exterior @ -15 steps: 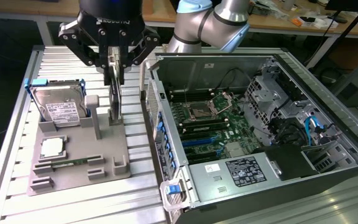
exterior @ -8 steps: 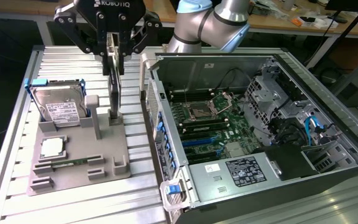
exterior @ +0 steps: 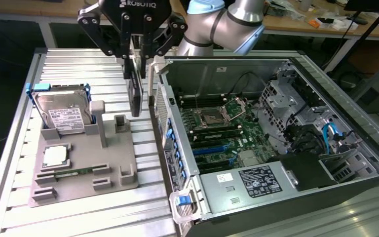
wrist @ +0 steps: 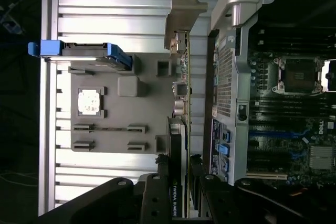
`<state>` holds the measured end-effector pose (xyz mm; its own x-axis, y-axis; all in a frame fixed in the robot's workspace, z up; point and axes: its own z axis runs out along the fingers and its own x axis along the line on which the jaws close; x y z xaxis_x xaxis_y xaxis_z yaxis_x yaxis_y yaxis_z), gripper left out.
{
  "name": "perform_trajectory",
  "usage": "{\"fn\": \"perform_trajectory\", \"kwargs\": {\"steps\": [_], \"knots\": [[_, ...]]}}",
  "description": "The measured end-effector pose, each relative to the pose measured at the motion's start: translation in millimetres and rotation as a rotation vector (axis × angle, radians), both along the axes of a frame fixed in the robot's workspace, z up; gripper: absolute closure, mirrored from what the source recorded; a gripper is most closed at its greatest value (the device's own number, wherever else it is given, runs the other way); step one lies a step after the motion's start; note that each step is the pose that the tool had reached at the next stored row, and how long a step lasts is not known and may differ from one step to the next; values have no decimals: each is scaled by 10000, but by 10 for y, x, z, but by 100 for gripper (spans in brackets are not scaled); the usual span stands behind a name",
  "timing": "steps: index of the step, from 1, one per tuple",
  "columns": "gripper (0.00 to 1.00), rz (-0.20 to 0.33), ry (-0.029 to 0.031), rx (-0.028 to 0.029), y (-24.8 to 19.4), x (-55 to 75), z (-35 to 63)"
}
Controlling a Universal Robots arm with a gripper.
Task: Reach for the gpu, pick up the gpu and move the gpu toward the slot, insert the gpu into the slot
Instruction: 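Pick up the gpu and move the gpu toward the slot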
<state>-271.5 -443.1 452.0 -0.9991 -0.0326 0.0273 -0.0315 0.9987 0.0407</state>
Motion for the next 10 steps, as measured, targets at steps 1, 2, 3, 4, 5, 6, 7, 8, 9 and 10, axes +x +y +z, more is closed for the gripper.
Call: {"fn": "perform_trajectory", "kwargs": {"steps": [1, 2, 3, 4, 5, 6, 7, 8, 9, 10], "knots": [[73, 0, -1, 0, -2, 26, 0], [73, 0, -1, 1, -3, 47, -1], [73, -1, 0, 0, -4, 73, 0], [73, 0, -1, 0, -5, 96, 0], [73, -1, 0, 0, -7, 116, 0], [73, 0, 0, 0, -10, 157, 0], [73, 0, -1, 0, -11, 175, 0], [73, 0, -1, 0, -13, 197, 0], [73, 0, 0, 0, -16, 220, 0], [73, 0, 0, 0, -19, 242, 0]]}}
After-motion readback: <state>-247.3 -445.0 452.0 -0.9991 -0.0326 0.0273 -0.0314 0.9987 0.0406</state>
